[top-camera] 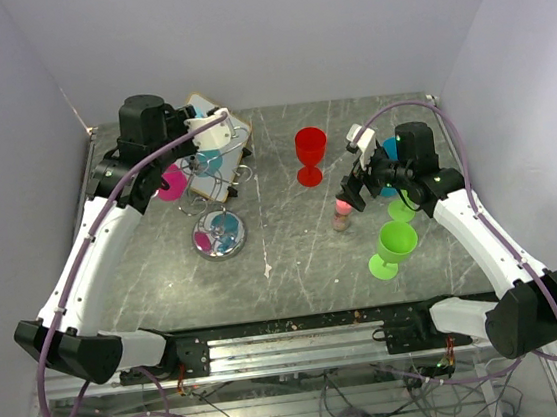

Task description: Place the wine glass upside down on the wine glass rack

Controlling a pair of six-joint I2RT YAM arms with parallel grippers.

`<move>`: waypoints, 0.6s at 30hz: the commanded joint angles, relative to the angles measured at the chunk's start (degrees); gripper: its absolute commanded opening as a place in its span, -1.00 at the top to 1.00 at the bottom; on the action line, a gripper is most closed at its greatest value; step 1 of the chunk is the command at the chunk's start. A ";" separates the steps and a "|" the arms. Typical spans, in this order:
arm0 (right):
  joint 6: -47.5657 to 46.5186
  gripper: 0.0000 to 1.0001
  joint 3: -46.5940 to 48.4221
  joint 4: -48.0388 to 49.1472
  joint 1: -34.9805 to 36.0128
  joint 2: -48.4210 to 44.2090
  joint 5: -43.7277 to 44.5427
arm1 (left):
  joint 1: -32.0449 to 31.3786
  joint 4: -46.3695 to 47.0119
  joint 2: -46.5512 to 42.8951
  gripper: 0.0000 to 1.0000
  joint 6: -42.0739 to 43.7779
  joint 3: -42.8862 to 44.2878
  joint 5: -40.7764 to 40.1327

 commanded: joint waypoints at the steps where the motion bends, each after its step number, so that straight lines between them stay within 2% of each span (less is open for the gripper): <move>1: -0.34 -0.94 -0.70 0.48 -0.31 0.11 -0.09 | 0.56 2.35 -0.09 -0.01 -4.09 0.87 4.15; 11: -0.44 -0.94 -0.71 0.48 -0.30 0.20 0.00 | 0.52 0.86 1.22 0.00 -7.32 5.31 2.45; 18: -0.28 -0.94 -0.68 0.48 -0.30 0.20 -0.09 | 0.52 1.52 -0.33 -0.02 -8.14 4.23 1.67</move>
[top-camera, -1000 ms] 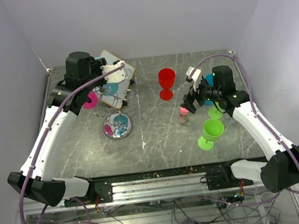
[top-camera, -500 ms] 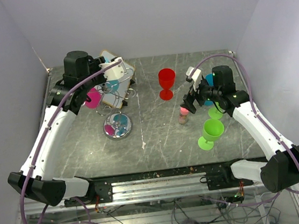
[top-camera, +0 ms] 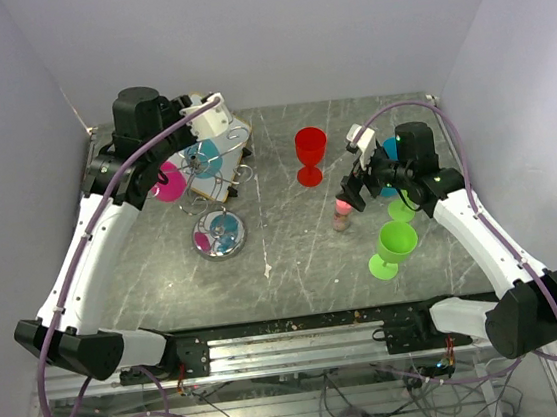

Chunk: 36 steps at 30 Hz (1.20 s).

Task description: Place the wine glass upside down on the wine glass rack

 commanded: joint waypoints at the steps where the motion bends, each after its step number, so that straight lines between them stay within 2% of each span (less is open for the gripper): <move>1: -0.06 -0.94 -0.73 0.56 -0.30 0.20 -0.12 | 0.40 1.67 -1.68 -0.02 -3.08 0.49 -0.32; 7: 2.03 -0.95 -0.41 1.38 -0.30 -0.49 2.07 | 0.39 10.37 -5.02 -0.07 -10.87 -2.11 -4.56; 10: 3.91 -0.95 1.01 2.31 -0.34 -0.99 7.00 | 0.38 16.80 -7.33 -0.27 -15.51 -4.11 -7.30; 12: 4.62 -0.96 2.08 3.34 -0.26 -1.00 9.48 | 0.37 17.01 -7.45 -0.33 -19.16 -2.95 -8.70; 13: 4.86 -0.97 2.83 3.64 -0.21 -0.58 10.54 | 0.39 17.23 -7.46 -0.42 -20.54 -2.28 -9.58; 15: 5.20 -0.99 5.11 4.01 0.05 1.26 12.87 | 0.47 18.21 -7.98 -0.77 -23.19 -1.77 -11.63; 18: 7.43 -0.99 8.77 5.33 0.51 5.43 17.14 | 1.08 17.29 -8.57 -0.98 -25.75 -0.25 -12.80; 24: 13.93 -0.86 19.28 5.38 3.53 16.93 24.27 | 2.09 15.95 -10.07 -1.00 -28.79 0.94 -15.11; 29: 16.47 -0.54 27.12 4.17 5.88 26.04 28.43 | 2.14 15.04 -10.84 -0.99 -28.65 -0.03 -14.35; 36: 18.48 -0.28 34.57 1.89 6.87 35.13 31.20 | 2.12 13.83 -11.53 -0.96 -28.25 -1.46 -13.12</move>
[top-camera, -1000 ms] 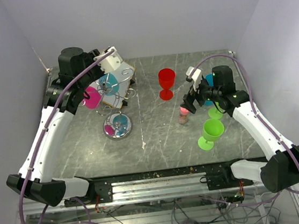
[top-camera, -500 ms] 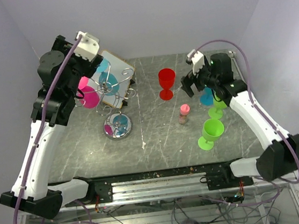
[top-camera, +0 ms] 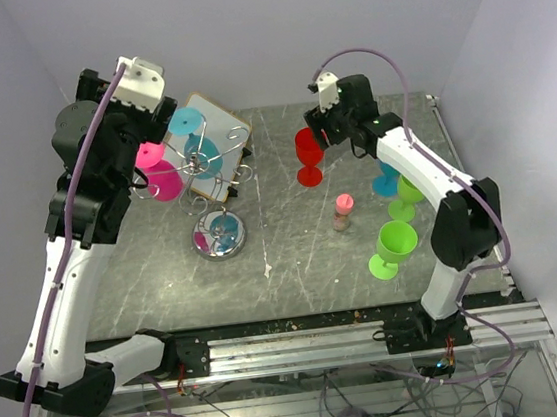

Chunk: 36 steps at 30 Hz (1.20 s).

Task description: Place the wine glass upside down on the wine glass rack

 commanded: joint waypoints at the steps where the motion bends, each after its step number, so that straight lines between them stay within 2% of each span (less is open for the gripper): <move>1: 2.43 -0.24 5.02 -1.71 0.29 4.13 3.35 | 0.46 -0.63 -1.06 -0.95 -0.88 -0.59 1.22; 9: 1.85 0.07 9.49 -4.47 0.60 9.15 2.09 | 0.49 -1.65 -1.20 -0.93 -0.36 -0.61 2.02; 21: 0.90 0.42 8.86 -4.25 0.70 10.56 1.95 | 0.46 -2.48 -0.85 -0.91 -0.21 0.12 2.41; 36: 0.24 0.67 9.43 -4.40 0.69 11.33 2.80 | 0.52 -2.47 -1.73 -0.91 0.48 -0.81 1.74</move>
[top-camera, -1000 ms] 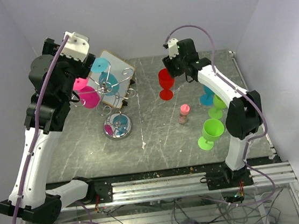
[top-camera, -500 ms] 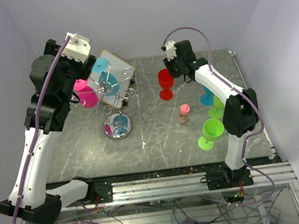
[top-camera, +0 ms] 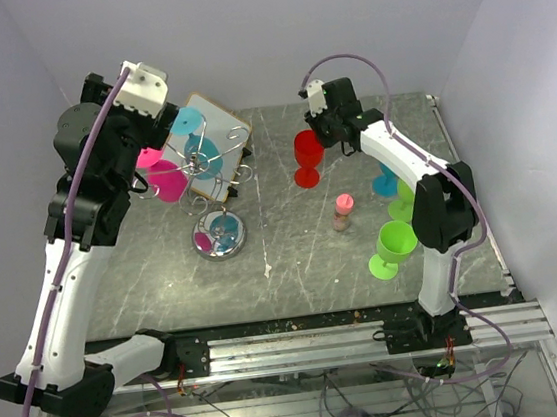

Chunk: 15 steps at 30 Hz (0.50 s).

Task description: Place the wine glass upside down on the wine glass rack

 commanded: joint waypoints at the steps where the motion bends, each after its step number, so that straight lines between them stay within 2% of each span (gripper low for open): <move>1: -0.33 0.70 1.62 -0.33 0.17 -0.42 0.93 | 0.52 0.23 -1.27 -0.91 0.47 -0.32 0.22; 9: 0.02 0.99 3.71 -1.41 -0.14 -4.02 -0.78 | 1.00 -0.45 -2.64 -1.00 -2.69 -1.65 1.87; 15: -0.74 1.00 5.30 -3.87 -0.23 -8.59 -1.08 | 1.86 -1.16 -4.03 -0.98 -7.50 -2.78 4.54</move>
